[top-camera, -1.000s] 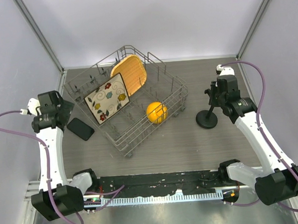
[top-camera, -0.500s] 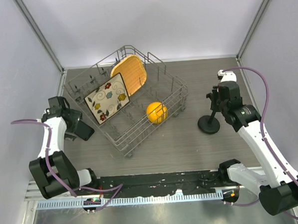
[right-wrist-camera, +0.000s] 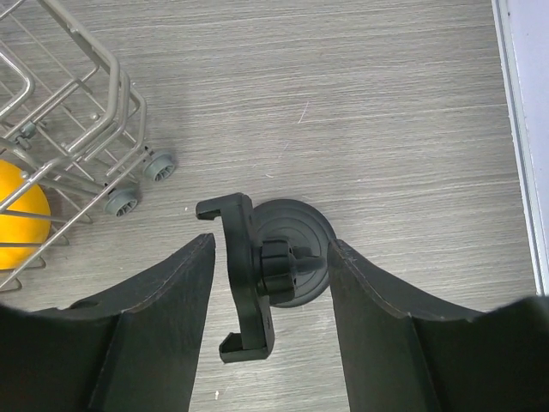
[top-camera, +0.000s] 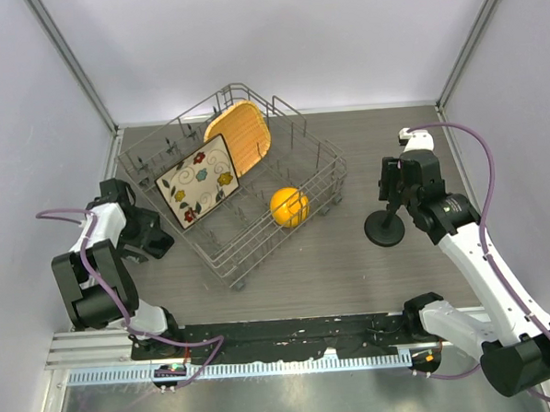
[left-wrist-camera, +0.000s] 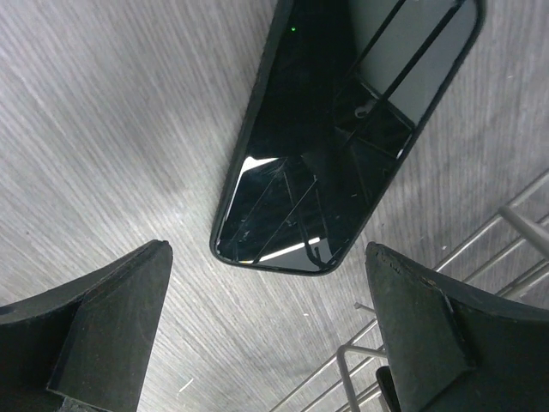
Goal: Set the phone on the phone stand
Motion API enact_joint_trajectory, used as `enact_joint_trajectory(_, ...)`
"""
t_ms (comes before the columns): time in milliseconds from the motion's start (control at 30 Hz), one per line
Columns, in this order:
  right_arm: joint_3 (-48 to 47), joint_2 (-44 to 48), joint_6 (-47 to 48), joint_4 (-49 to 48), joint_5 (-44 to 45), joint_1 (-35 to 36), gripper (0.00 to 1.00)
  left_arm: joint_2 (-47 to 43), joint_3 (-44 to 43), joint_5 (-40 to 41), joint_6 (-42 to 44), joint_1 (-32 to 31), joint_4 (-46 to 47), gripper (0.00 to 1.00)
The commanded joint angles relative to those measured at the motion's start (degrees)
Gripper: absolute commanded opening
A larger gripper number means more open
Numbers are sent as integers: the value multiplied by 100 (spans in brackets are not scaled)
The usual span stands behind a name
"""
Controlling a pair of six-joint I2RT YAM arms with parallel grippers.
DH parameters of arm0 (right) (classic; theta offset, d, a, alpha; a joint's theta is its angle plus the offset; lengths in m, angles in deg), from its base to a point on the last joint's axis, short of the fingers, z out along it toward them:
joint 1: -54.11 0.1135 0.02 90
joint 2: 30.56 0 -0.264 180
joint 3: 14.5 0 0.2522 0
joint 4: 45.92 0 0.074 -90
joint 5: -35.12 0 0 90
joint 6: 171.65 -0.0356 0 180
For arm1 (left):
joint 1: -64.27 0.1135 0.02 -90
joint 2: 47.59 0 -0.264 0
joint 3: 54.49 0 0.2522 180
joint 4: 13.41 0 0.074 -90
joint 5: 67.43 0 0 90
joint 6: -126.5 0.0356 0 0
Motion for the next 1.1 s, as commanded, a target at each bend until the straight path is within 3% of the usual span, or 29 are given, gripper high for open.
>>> enact_joint_trajectory(0,-84,143,-15,-268,60,43,61,-173,36,47,197,37,509,100)
enact_joint_trajectory(1067,-119,187,38,-276,-274,87,61,486,-87,-481,250,46,1186,100)
